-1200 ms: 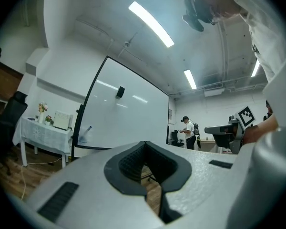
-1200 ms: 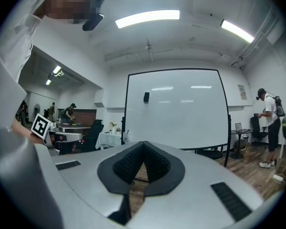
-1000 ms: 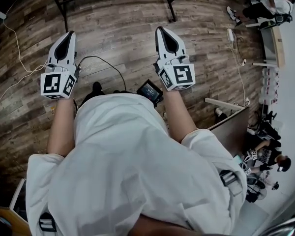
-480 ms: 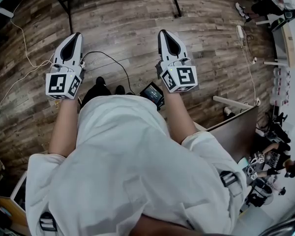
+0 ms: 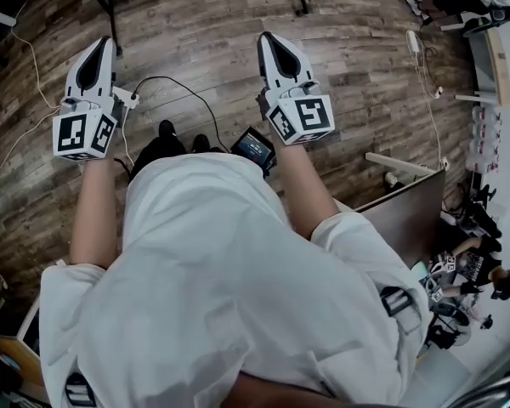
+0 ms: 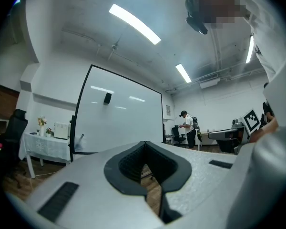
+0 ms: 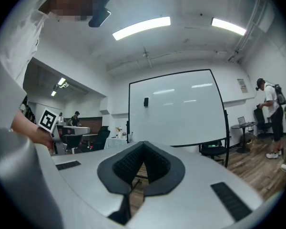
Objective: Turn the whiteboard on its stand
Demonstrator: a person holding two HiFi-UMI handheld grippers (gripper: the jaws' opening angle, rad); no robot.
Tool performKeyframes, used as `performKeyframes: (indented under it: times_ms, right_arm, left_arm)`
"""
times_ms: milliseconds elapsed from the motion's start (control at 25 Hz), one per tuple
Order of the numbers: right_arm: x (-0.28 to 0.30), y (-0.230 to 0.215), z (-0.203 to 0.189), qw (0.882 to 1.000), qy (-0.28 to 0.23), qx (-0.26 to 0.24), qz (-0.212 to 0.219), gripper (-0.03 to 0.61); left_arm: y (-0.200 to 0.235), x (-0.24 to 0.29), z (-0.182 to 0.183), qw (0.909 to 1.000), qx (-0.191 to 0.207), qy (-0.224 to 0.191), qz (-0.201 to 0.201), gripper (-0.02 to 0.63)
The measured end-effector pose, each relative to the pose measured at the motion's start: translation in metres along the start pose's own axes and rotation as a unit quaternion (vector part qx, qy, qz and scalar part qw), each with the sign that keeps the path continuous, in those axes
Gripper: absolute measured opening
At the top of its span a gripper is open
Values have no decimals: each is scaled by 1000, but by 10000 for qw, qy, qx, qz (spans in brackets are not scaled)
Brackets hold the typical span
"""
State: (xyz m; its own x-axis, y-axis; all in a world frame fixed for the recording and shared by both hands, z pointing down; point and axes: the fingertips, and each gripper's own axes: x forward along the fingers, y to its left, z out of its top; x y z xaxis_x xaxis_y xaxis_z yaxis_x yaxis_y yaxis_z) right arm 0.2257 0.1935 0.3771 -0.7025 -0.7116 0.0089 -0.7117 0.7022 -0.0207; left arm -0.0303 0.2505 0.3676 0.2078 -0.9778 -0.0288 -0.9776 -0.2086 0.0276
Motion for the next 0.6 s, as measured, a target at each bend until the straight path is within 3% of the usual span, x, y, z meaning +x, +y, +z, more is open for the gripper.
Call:
performKeyframes:
  times_ms: [600]
  right_arm:
    - [-9, -3, -5, 9999, 73, -146, 13, -3]
  left_arm:
    - [-13, -6, -3, 10000, -37, -14, 85, 6]
